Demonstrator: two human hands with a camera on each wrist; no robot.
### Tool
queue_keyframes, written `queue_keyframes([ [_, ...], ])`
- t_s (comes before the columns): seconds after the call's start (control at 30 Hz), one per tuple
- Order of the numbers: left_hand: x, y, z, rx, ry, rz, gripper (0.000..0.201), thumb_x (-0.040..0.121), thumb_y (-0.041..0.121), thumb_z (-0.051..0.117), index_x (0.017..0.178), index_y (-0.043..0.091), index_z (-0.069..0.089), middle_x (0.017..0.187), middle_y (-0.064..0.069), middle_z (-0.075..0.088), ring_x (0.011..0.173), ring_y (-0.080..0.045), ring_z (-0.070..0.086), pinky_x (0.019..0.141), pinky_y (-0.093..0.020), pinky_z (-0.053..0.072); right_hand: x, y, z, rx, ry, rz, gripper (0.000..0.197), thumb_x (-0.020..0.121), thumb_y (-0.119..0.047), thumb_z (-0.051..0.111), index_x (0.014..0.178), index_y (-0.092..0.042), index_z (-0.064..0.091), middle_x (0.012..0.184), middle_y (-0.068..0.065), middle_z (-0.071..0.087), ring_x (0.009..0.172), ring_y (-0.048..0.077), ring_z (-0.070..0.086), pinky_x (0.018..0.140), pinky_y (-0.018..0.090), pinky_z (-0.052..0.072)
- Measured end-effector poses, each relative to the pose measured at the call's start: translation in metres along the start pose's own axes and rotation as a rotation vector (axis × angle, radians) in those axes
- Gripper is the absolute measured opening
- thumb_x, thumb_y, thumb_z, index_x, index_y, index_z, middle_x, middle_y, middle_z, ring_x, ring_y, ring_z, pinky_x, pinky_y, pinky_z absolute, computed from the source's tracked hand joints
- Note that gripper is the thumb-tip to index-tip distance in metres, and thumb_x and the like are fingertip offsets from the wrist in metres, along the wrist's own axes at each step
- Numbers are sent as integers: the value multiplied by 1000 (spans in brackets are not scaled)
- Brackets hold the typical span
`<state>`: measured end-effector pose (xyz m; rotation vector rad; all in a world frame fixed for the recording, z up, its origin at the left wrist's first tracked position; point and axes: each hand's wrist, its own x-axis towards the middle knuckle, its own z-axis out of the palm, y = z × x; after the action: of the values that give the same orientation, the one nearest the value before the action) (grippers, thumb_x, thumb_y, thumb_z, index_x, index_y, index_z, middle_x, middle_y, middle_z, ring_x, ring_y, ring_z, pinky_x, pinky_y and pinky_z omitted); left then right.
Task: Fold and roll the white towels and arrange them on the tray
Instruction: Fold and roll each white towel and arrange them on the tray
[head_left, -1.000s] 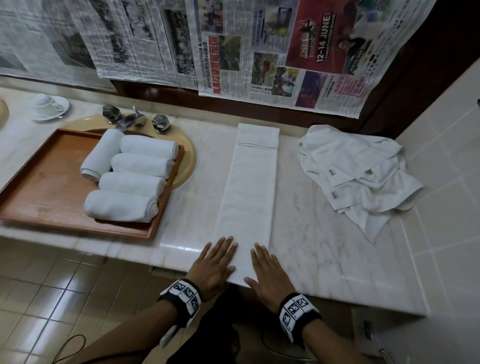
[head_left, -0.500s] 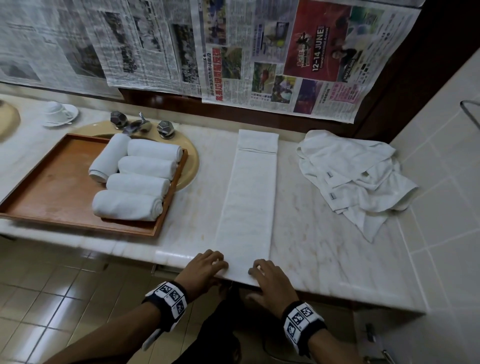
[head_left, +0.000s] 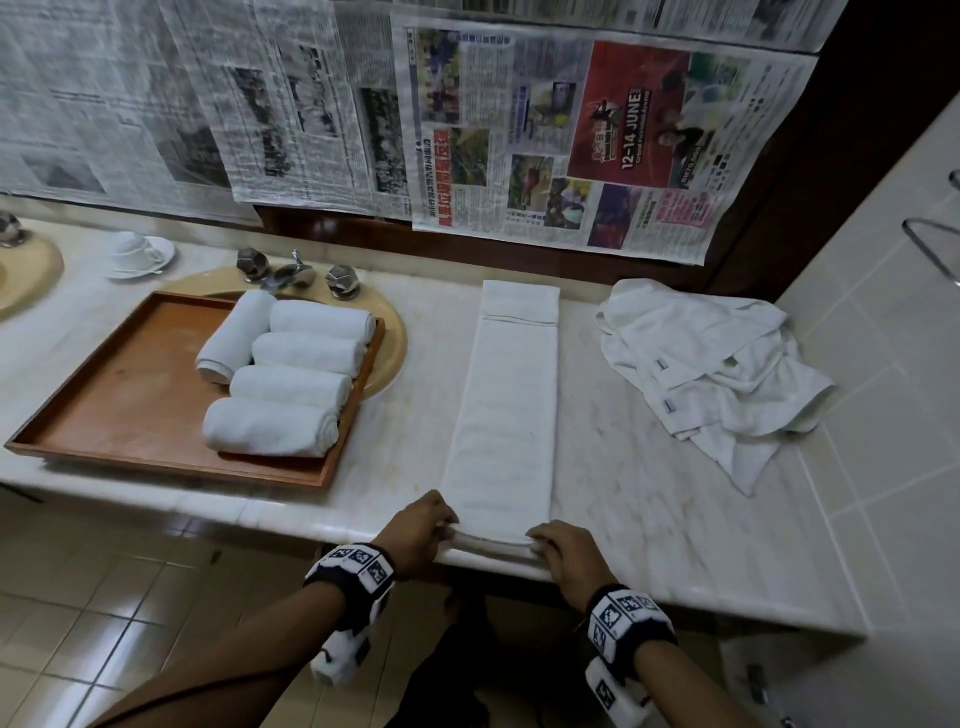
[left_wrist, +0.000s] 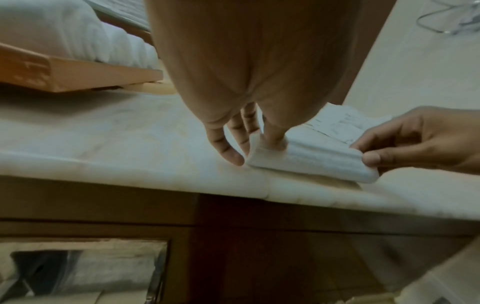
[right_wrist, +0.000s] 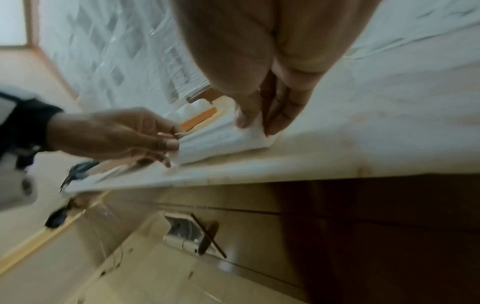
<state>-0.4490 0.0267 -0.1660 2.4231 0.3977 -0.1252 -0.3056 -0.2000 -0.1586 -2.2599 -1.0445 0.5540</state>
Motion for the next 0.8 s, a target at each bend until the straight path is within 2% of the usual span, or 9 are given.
queue_keyframes([
  [0.07,5,1,2,-16,-15,-40,19,94,14,58,108,8,70,110,-9,62,101,-27,61,87,-27,42,3,-1,-1,45,5,101,15,88,-5,64,97,-7,75,96,7,70,91,19,65,84,22,46],
  [0.13,9,1,2,-61,16,-89,17,89,12,65,106,10,70,105,-8,67,97,-24,62,84,-24,42,4,-4,0,92,18,221,15,84,-5,66,93,-14,73,97,4,68,90,19,67,87,34,52],
  [0.23,14,4,-1,-108,96,-154,20,79,13,76,96,18,67,93,1,65,83,-15,57,77,-27,44,4,-8,3,-3,63,287,13,83,-14,70,85,-25,63,91,-6,63,83,13,62,77,28,50],
  [0.37,12,9,1,137,67,-23,11,80,12,71,84,22,69,93,2,60,85,-22,58,68,-31,42,0,-11,5,-280,57,210,5,90,-29,61,88,-26,64,96,-10,60,89,12,59,70,29,43],
  [0.43,9,5,2,271,23,96,18,69,15,81,75,27,70,82,7,61,76,-21,58,59,-29,39,1,-10,7,-370,39,140,6,88,-30,65,84,-25,67,95,-11,60,92,7,56,66,22,38],
  [0.5,7,0,2,358,-21,164,17,68,31,83,81,28,73,84,9,65,79,-19,60,60,-30,43,0,-5,8,-423,-14,62,20,67,-37,83,67,-27,65,80,-14,58,76,1,54,57,10,34],
  [0.6,8,-6,-1,365,-52,156,31,81,33,73,110,20,71,111,1,67,103,-24,58,81,-36,44,1,5,7,-478,-108,22,38,42,-61,86,59,-33,67,74,-18,58,66,6,57,48,19,44],
  [0.7,9,-2,-6,343,-83,166,25,88,26,64,108,12,70,110,-8,67,104,-30,58,85,-37,45,4,7,3,-547,-54,-53,39,35,-54,92,58,-34,67,73,-18,59,64,7,59,49,22,45],
  [0.8,8,-4,-6,334,-51,230,34,88,36,46,87,11,69,94,-7,67,90,-30,60,72,-37,47,6,4,0,-587,5,-122,30,47,-43,92,60,-32,67,73,-17,60,67,10,59,51,25,45],
])
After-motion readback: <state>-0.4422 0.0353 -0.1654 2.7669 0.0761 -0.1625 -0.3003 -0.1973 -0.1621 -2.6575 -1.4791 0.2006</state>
